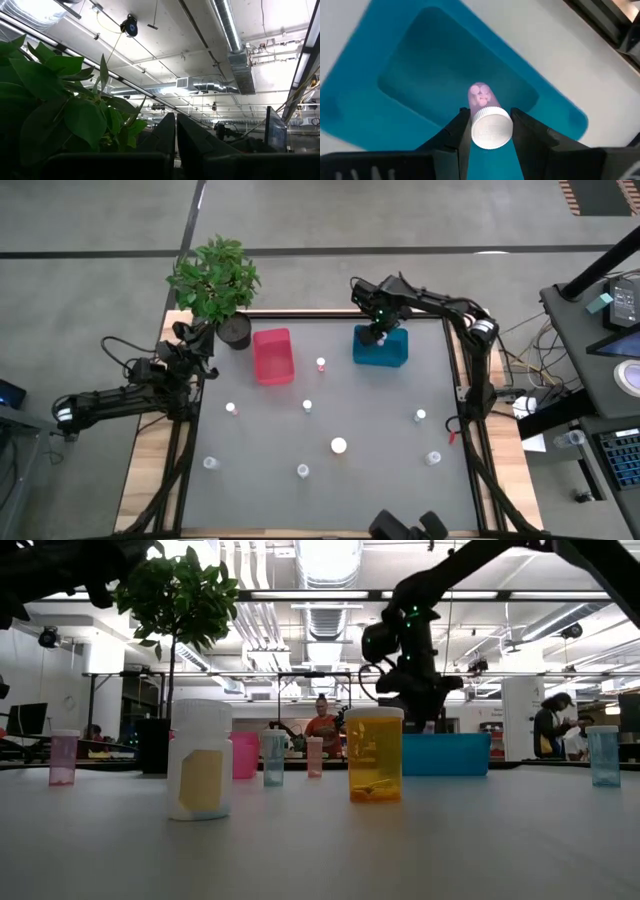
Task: Pick and place medicine bottles into bin by pill shape (circle, oval)
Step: Put the right purple tablet bottle into the blue bin, then put the orange capsule bottle into the red bin
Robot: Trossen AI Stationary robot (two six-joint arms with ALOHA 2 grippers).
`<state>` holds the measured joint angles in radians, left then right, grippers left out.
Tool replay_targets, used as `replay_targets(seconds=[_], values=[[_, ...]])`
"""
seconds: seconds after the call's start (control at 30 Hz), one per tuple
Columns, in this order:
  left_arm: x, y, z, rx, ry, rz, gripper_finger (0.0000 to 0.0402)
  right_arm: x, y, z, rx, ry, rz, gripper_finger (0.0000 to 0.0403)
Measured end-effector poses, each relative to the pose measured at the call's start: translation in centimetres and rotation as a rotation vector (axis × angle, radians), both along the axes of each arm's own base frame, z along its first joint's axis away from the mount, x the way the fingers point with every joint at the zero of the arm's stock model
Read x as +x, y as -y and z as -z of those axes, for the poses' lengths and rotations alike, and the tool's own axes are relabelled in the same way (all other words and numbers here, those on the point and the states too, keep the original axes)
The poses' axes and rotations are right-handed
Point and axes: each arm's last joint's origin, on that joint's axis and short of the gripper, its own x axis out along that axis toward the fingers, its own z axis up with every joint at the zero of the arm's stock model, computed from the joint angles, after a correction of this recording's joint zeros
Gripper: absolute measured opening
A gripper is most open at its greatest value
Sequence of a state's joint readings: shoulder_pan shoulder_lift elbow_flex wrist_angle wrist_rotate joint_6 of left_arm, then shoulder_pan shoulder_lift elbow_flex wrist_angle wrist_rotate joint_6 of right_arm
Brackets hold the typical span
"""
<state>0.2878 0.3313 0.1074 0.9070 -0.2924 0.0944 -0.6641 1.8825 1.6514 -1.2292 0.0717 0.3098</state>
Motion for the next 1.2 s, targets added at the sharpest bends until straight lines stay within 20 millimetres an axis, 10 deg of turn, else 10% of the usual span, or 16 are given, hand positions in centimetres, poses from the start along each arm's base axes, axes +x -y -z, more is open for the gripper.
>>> replay_targets(seconds=[0.47, 1.2], values=[[0.0, 0.0, 0.0, 0.000, 0.000, 0.000, 0.0000, 0.8, 1.3, 2.7, 0.010, -0.024, -0.008, 0.0112], [0.0, 0.0, 0.0, 0.001, 0.000, 0.000, 0.0000, 0.9, 1.4, 1.4, -0.047, 0.041, -0.020, 0.0200]])
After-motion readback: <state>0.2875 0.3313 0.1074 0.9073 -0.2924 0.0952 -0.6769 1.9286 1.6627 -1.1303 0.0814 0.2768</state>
